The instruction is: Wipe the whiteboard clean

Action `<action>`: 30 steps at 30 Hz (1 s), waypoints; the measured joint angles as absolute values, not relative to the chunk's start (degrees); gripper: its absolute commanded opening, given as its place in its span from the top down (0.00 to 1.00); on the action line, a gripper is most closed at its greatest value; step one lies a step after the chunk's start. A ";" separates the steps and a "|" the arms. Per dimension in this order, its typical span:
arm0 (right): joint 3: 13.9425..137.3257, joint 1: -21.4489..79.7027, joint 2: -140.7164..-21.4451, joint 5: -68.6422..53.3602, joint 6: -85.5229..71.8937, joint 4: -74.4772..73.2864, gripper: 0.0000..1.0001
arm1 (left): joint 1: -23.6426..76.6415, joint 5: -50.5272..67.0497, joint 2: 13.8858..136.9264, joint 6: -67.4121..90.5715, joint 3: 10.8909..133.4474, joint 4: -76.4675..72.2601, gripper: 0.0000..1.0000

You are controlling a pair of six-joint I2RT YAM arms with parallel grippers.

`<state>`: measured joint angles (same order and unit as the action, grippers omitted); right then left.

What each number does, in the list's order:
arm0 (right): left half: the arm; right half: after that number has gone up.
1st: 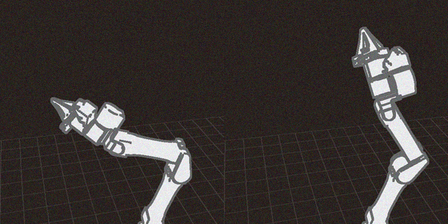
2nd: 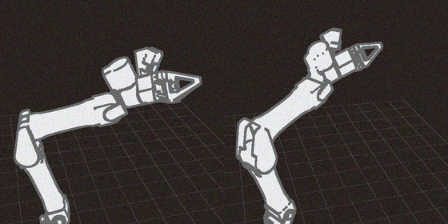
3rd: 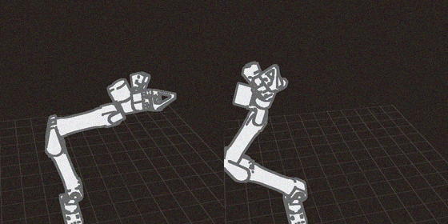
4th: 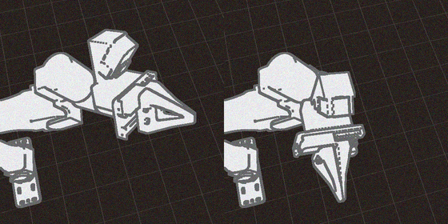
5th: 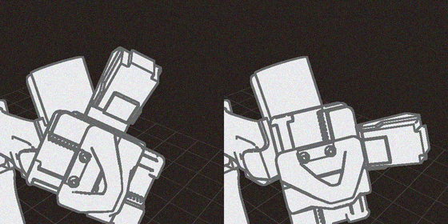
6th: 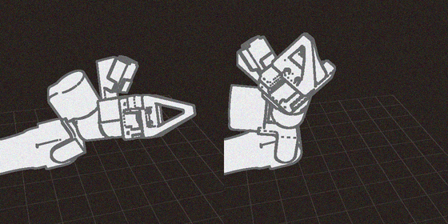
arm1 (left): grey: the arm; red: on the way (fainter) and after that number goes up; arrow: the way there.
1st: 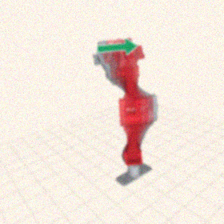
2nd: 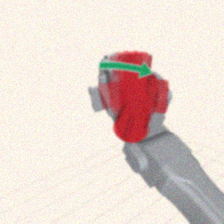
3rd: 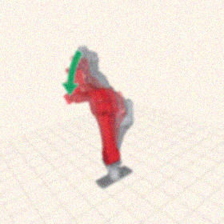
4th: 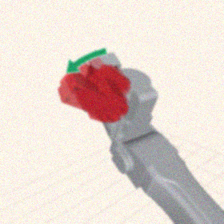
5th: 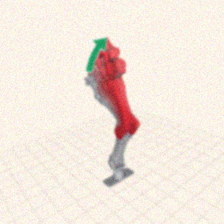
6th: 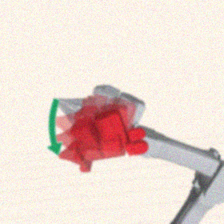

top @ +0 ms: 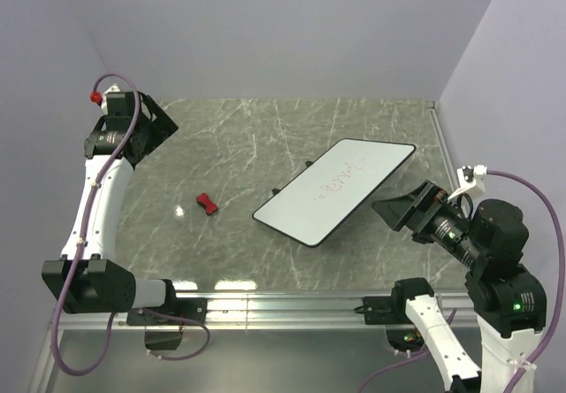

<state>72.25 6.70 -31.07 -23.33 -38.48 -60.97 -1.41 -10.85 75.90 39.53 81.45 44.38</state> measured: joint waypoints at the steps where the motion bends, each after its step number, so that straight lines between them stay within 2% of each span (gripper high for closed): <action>1: 72.27 6.70 -30.79 -23.16 -38.46 -61.06 0.00 | -1.41 -9.34 75.90 39.48 81.43 44.99 0.01; 6: 72.25 6.72 -29.34 -21.78 -38.50 -62.15 0.00 | -0.73 -4.75 74.28 39.03 79.83 45.84 0.00; 12: 70.28 6.83 -23.62 -20.53 -39.00 -63.55 0.00 | 5.13 -4.99 74.46 36.60 77.08 46.44 0.01; 20: 71.88 6.90 -23.99 -17.45 -39.86 -66.32 0.00 | 10.85 -11.29 89.76 40.71 71.09 47.81 0.06; 30: 74.43 6.90 -27.64 -13.67 -39.81 -67.05 0.00 | 12.95 -13.21 98.39 47.05 68.38 44.42 0.15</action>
